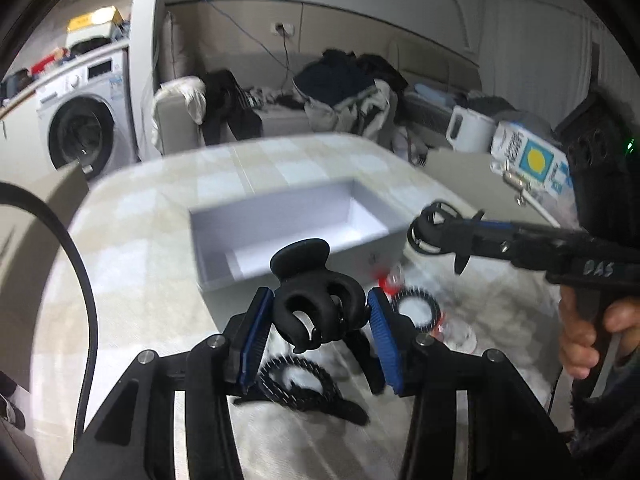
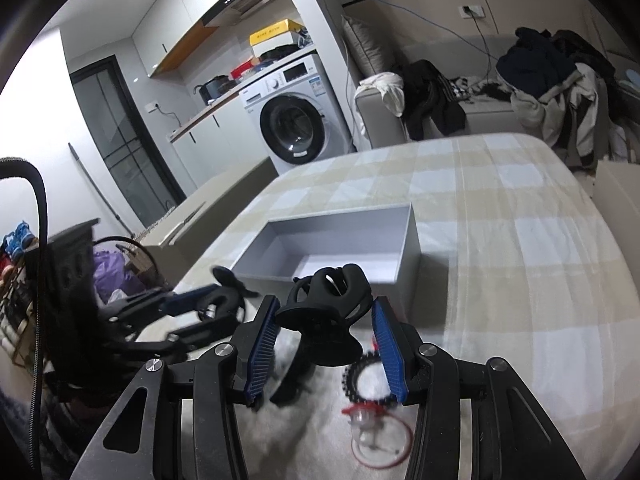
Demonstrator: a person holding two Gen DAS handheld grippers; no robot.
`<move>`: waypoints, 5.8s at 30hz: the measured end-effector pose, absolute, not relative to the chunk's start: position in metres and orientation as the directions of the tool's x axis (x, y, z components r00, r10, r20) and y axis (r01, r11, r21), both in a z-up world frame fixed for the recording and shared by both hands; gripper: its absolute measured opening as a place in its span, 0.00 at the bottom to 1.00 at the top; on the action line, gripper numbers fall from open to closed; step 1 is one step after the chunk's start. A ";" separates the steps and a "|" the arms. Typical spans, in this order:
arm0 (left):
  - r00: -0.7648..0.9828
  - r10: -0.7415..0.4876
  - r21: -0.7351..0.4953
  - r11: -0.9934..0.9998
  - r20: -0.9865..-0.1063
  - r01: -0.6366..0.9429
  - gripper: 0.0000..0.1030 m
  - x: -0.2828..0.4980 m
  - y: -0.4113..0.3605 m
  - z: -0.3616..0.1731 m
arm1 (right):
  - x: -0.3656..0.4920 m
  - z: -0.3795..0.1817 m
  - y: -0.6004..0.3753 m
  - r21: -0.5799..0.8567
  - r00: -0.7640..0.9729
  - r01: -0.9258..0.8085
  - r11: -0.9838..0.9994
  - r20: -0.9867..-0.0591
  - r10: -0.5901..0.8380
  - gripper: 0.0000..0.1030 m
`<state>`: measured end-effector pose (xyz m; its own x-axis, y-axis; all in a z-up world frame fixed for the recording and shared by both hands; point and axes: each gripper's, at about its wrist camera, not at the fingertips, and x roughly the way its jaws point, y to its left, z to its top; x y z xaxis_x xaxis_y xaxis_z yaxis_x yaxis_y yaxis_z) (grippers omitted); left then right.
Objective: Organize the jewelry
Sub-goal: 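Carry the claw clip into the grey box with the right tool while the left tool drops its clip there, then grasp the red-capped bottle with the right tool while the left tool grasps the black coil hair tie, then lower the bottle into the grey box with the right tool while the left tool releases the hair tie inside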
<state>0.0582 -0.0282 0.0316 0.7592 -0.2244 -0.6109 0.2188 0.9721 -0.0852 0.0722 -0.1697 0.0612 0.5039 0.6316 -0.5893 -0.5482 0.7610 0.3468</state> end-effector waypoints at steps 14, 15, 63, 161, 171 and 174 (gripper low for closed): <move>0.826 -0.116 -0.083 0.993 -0.552 0.084 0.41 0.103 -0.008 0.040 | 0.122 0.061 -0.148 0.376 0.491 -0.503 0.778 -0.617 0.615 0.45; 0.823 -0.115 -0.089 0.993 -0.556 0.079 0.41 0.106 -0.006 0.037 | 0.125 0.059 -0.145 0.373 0.490 -0.500 0.782 -0.623 0.610 0.45; 0.769 -0.048 -0.105 0.994 -0.637 -0.025 0.99 0.041 -0.006 -0.001 | 0.048 0.013 -0.186 0.291 0.399 -0.475 0.830 -0.770 0.498 0.71; 0.788 -0.116 -0.101 0.992 -0.605 0.069 0.05 0.120 -0.011 0.012 | 0.139 0.042 -0.119 0.239 0.554 -0.483 0.842 -0.661 0.505 0.17; 0.780 -0.145 -0.149 0.987 -0.608 0.068 0.56 0.107 -0.012 0.025 | 0.131 0.061 -0.149 0.321 0.580 -0.434 0.842 -0.616 0.533 0.93; 0.803 -0.138 -0.156 0.986 -0.579 0.057 0.87 0.089 -0.011 0.035 | 0.118 0.069 -0.163 0.298 0.577 -0.440 0.847 -0.629 0.521 1.00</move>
